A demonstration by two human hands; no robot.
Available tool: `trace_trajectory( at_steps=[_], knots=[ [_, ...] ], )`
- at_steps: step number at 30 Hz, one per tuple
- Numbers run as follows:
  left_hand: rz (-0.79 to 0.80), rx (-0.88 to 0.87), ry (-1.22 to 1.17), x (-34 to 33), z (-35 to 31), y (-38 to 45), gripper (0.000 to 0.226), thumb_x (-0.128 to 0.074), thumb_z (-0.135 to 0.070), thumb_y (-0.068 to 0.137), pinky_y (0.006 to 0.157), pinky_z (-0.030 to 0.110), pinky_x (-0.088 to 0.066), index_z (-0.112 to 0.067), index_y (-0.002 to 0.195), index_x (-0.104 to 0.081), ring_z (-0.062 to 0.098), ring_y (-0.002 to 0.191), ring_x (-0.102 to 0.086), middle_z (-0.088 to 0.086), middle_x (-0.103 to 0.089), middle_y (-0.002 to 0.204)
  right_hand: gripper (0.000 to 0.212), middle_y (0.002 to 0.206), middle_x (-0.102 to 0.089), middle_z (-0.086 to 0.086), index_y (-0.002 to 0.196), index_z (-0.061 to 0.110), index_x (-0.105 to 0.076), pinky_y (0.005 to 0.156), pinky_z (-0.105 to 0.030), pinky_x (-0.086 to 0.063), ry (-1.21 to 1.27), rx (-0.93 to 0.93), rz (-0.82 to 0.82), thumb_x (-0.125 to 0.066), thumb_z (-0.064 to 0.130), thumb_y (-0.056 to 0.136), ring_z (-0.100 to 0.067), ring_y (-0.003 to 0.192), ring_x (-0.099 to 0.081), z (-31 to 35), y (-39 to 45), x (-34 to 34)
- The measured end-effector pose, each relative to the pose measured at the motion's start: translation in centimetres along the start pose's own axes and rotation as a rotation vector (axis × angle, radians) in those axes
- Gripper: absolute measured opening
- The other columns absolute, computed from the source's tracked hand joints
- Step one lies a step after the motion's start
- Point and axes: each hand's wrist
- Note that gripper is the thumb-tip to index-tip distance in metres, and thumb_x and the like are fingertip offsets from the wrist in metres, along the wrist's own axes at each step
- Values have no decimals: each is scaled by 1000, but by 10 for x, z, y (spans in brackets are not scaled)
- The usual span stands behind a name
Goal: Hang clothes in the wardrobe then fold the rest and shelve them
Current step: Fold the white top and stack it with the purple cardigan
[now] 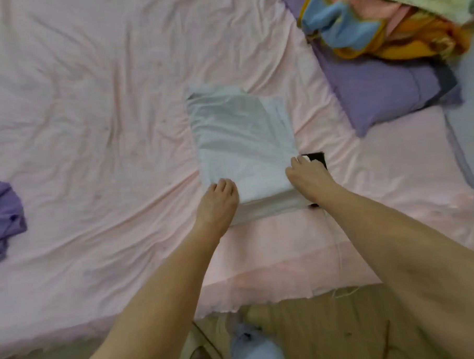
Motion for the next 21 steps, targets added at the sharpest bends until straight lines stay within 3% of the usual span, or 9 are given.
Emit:
trace_trajectory(
  at_steps=[3, 6, 8, 10, 12, 14, 16, 19, 21],
  knots=[
    [-15, -4, -65, -35, -20, -4, 50, -62, -3, 77, 77, 32, -35, -5, 124, -45, 24, 98, -49, 9, -48, 116, 31, 77, -56, -19, 57, 3, -58, 47, -28, -26, -61, 33, -62, -79, -9, 39, -32, 76, -59, 22, -1, -43],
    [-71, -7, -116, -49, -25, -5, 42, -72, -2, 61, 59, 30, -25, -14, 97, -53, 17, 64, -39, 1, -52, 87, 26, 80, -55, -23, 57, 0, -54, 51, -33, -31, 0, -39, -113, -72, -14, 46, -38, 83, -58, 27, -8, -67],
    [-148, -34, -157, -51, -27, -9, 44, -74, 0, 48, 51, 30, -22, -14, 86, -56, 18, 55, -39, 0, -51, 73, 20, 89, -58, -26, 64, 0, -57, 61, -37, -40, 13, -92, -106, -72, -10, 55, -41, 93, -58, 28, -15, -74],
    [-110, -56, -229, -61, -30, -10, 47, -70, -4, 64, 54, 31, -28, -12, 107, -54, 21, 70, -49, 2, -53, 87, 25, 107, -58, -30, 78, -1, -62, 76, -41, -47, 49, -131, -82, -75, -8, 58, -41, 107, -56, 30, -20, -79],
    [-9, 17, -412, -74, -29, -12, 53, -63, -23, 84, 69, 34, -37, -14, 131, -41, 26, 99, -49, 6, -50, 111, 47, 143, -36, -31, 118, -2, -53, 105, -45, -35, 111, -121, -33, -68, -3, 74, -38, 137, -34, 38, -23, -91],
    [-110, 312, -702, -84, -25, -14, 59, -63, -36, 86, 84, 40, -41, -12, 135, -42, 32, 111, -46, 11, -47, 122, 69, 157, -5, -25, 143, -1, -23, 119, -43, -10, 111, -146, 64, -58, 9, 85, -34, 147, -4, 47, -28, -100],
    [-178, 676, -1088, -89, -19, -15, 64, -70, -37, 83, 93, 40, -43, -6, 132, -42, 32, 116, -47, 16, -46, 128, 80, 158, 1, -25, 148, -3, -14, 119, -42, -2, 109, -165, 18, -59, 12, 83, -35, 147, 0, 56, -31, -110],
    [52, 833, -1602, -99, -17, -10, 49, -75, -35, 81, 75, 28, -49, -8, 114, -50, 22, 96, -61, 9, -60, 117, 85, 156, -9, -27, 149, -6, -13, 118, -46, -11, 119, -186, -63, -60, 0, 78, -40, 145, -13, 66, -25, -117],
    [16, 850, -1719, -104, -16, -1, 48, -75, -32, 81, 61, 18, -47, -7, 115, -53, 12, 84, -62, 3, -63, 111, 81, 155, -14, -28, 149, -5, -14, 116, -50, -21, 126, -195, -75, -56, -4, 80, -44, 143, -19, 70, -14, -117]
  ],
)
Point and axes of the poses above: each hand's wrist, its own y-axis towards the middle knuckle, its own x-axis out of the back of the hand, z = x × y
